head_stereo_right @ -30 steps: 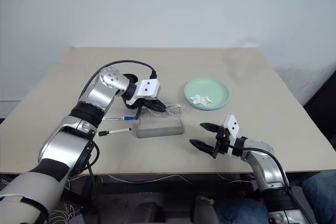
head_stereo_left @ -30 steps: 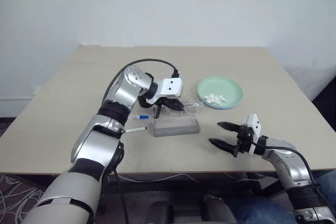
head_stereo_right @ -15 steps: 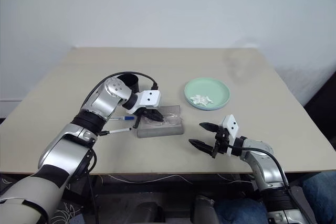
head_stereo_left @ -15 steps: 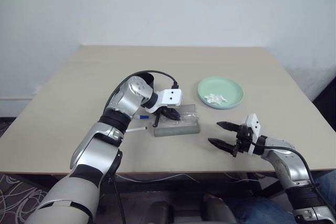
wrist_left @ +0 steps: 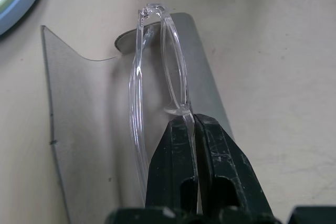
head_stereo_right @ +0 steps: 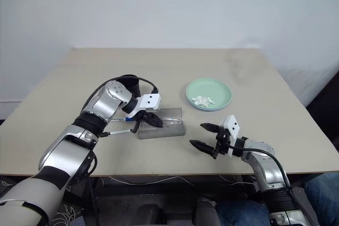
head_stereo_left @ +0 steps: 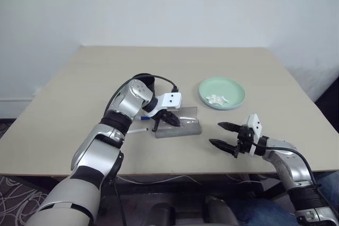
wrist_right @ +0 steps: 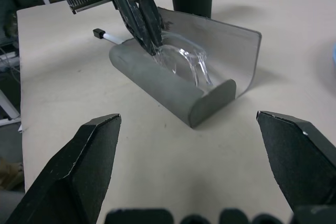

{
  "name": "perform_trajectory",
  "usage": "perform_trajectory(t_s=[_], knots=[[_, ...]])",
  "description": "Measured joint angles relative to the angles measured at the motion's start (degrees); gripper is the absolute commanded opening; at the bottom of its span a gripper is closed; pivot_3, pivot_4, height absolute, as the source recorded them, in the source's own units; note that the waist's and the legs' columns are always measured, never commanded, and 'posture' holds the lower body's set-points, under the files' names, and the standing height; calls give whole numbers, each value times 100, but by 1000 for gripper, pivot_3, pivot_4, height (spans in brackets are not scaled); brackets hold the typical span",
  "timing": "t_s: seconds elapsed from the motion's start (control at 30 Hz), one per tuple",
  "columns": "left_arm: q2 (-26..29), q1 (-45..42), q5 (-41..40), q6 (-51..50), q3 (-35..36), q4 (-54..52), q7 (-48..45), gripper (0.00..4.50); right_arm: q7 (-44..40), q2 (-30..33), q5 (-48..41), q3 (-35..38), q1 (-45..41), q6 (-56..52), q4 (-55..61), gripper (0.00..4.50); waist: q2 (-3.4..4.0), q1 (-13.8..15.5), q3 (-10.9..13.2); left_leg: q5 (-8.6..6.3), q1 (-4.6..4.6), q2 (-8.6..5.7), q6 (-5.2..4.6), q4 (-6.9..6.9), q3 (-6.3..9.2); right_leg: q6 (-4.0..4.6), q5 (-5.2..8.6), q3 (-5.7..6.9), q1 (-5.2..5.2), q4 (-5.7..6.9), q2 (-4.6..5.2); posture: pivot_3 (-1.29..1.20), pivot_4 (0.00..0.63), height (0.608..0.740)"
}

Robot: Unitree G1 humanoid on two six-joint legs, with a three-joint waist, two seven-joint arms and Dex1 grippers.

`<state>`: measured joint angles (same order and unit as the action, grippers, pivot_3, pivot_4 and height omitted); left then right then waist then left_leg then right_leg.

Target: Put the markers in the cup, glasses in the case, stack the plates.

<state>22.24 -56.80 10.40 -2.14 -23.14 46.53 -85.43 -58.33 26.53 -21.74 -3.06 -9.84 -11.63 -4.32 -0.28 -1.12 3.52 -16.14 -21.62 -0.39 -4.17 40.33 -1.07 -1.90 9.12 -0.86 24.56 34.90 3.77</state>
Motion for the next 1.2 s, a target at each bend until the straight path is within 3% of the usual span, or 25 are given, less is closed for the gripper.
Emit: perform_trajectory(t_s=[0.37, 0.6, 0.7, 0.93, 1.2], knots=[[104, 54, -242, -416, 114, -94, -278, 32, -6, -47, 60, -49, -88, 50, -198, 4497, 0, -1, 0, 0, 0, 0, 0, 0, 0, 0, 0, 0, 0, 0, 0, 0, 0, 721], [17, -25, -53, 207, 85, 318, 168, 32, 2, -81, 104, -50, -98, 67, -205, 4497, -1, 1, -1, 0, 2, 0, 0, 3, 1, 0, 0, 0, -2, 1, 0, 0, 0, 721], [-98, -95, 12, 354, 88, 582, 376, 690, 41, -83, 103, -52, -96, 26, -128, 4497, 0, 2, -1, 0, 1, -1, 0, 6, 0, 0, 0, 0, -3, 2, 1, 0, 0, 721], [-179, -134, 18, 583, 122, 803, 442, 3006, 117, -79, 99, -51, -79, -172, 110, 4497, -1, 1, -1, -1, -2, -1, -1, 6, 1, -1, 0, 0, -1, 0, 0, 0, 0, 721], [-313, -457, -139, 556, 456, 1046, 796, 3006, 124, -74, 98, -50, -80, -271, 161, 4497, -4, 3, 0, -1, -4, -1, -2, 9, 3, -2, -1, 1, -2, 0, 1, 0, 0, 721]])
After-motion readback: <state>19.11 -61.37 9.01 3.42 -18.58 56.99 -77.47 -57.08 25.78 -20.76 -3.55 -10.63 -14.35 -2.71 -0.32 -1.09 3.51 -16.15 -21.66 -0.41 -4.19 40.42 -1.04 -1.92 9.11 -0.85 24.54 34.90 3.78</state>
